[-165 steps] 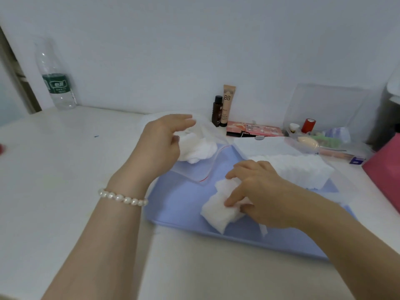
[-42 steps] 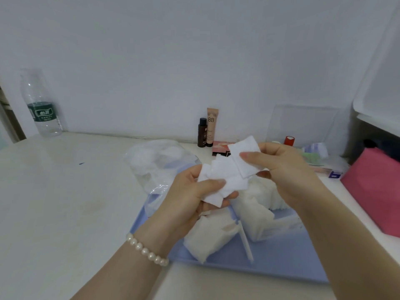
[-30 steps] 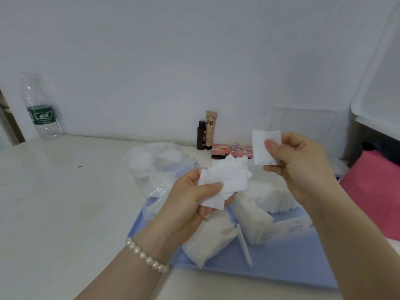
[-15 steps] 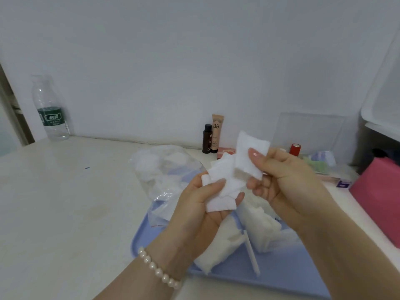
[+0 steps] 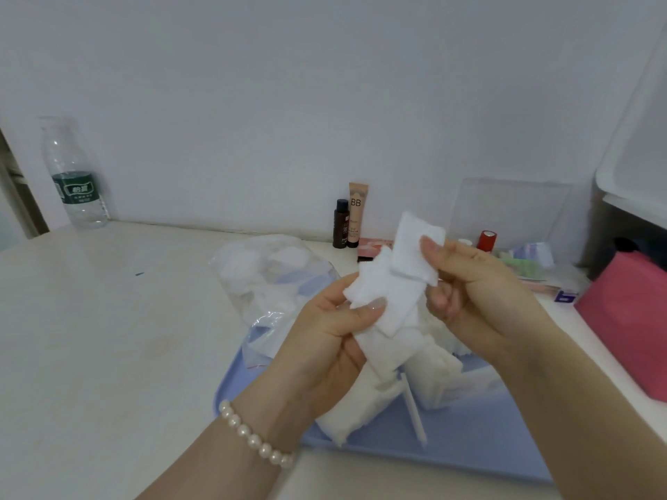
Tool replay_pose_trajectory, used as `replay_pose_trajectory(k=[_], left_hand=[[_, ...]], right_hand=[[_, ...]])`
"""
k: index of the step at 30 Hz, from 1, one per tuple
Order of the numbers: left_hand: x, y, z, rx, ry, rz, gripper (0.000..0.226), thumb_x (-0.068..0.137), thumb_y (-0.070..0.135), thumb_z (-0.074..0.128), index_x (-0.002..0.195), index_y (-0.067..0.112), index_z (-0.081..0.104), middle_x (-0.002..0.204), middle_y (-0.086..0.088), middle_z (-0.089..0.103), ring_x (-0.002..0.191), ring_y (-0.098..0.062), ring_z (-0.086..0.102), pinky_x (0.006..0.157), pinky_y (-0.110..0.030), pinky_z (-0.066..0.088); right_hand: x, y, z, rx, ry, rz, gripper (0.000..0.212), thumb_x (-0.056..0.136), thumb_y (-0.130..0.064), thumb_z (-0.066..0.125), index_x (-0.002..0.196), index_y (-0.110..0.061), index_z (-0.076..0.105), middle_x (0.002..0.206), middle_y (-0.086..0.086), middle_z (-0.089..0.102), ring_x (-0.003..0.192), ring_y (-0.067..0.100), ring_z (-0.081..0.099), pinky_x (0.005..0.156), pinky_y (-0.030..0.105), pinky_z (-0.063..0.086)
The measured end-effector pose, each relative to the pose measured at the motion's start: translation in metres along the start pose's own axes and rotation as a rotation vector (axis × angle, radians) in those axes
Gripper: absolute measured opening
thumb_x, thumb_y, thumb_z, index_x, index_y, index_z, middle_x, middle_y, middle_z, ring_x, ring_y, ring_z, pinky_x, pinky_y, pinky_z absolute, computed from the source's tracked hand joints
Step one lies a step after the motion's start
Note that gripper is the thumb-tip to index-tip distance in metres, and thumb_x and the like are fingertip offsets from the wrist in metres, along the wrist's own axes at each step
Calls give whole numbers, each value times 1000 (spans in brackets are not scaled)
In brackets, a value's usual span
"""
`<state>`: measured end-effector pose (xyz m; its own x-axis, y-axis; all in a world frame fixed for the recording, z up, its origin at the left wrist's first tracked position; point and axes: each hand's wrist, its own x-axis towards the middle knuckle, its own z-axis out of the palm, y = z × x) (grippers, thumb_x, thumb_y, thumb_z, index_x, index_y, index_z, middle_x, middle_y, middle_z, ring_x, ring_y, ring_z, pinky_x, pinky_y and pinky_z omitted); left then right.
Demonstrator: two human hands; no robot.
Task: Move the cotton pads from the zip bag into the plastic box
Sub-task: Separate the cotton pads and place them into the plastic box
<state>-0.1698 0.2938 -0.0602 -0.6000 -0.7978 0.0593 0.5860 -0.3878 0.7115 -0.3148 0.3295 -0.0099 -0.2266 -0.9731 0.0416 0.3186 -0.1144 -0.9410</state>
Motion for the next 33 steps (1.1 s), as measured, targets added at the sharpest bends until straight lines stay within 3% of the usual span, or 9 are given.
replay_pose_trajectory(k=[2, 4, 7, 10, 13, 17, 22, 29, 33], left_hand=[[0, -1, 2, -16, 63, 51, 34, 70, -4, 61, 103, 3, 64, 94, -13, 71, 79, -20, 70, 70, -32, 58], [1, -3, 3, -35, 138, 108, 27, 75, -3, 56, 100, 5, 63, 91, -11, 71, 77, -18, 70, 71, -32, 58], [3, -5, 5, -57, 204, 179, 25, 86, -10, 48, 101, 6, 60, 86, -8, 72, 75, -16, 70, 71, -31, 58], [3, -6, 6, -47, 226, 208, 29, 82, -16, 47, 98, 6, 57, 78, -7, 73, 70, -15, 71, 63, -28, 59], [3, -6, 7, -69, 203, 200, 34, 73, -11, 55, 104, 3, 57, 83, -10, 73, 73, -18, 71, 66, -30, 59], [2, -5, 8, -195, 201, 145, 59, 70, 12, 55, 125, -7, 48, 108, -23, 67, 92, -27, 68, 80, -37, 56], [3, -8, 7, -237, 209, 140, 62, 77, 17, 52, 132, -8, 40, 121, -27, 59, 115, -34, 57, 88, -41, 52], [0, -13, 4, -148, 146, 139, 56, 82, 20, 62, 128, -8, 43, 120, -29, 59, 114, -37, 58, 96, -47, 48], [0, -10, 5, -123, 145, 136, 50, 81, 4, 57, 127, -10, 43, 114, -27, 63, 100, -33, 65, 78, -40, 57]], right_hand=[[2, -2, -5, 158, 45, 16, 36, 78, -19, 61, 43, -19, 54, 46, -7, 49, 30, 4, 34, 33, 12, 23], [2, -4, -6, 175, 32, -6, 42, 76, -20, 61, 37, -21, 45, 44, -7, 38, 28, 4, 27, 35, 16, 15], [-3, 5, 4, -56, -50, -54, 13, 66, -21, 66, 57, -10, 65, 50, 3, 45, 26, 5, 25, 37, 18, 11], [-4, 18, 10, -280, -10, -81, 29, 67, -16, 72, 87, 4, 67, 47, 5, 53, 26, 7, 28, 32, 15, 19], [-5, 22, 14, -365, 71, -134, 9, 73, -9, 74, 74, -4, 66, 44, -5, 59, 26, 7, 31, 30, 14, 24], [-7, 21, 19, -366, 141, -175, 12, 73, -4, 74, 69, -5, 62, 43, -7, 60, 25, 2, 40, 29, 12, 27], [-10, 22, 23, -326, 183, -199, 12, 75, -2, 72, 70, -2, 61, 46, -3, 61, 25, 1, 41, 29, 11, 29], [-8, 32, 24, -325, 229, -268, 24, 74, -2, 74, 60, -4, 54, 37, -5, 50, 26, 2, 39, 30, 11, 30], [-6, 36, 24, -470, 236, -322, 22, 71, -7, 77, 64, -11, 57, 61, -2, 57, 43, 5, 49, 37, 19, 39]])
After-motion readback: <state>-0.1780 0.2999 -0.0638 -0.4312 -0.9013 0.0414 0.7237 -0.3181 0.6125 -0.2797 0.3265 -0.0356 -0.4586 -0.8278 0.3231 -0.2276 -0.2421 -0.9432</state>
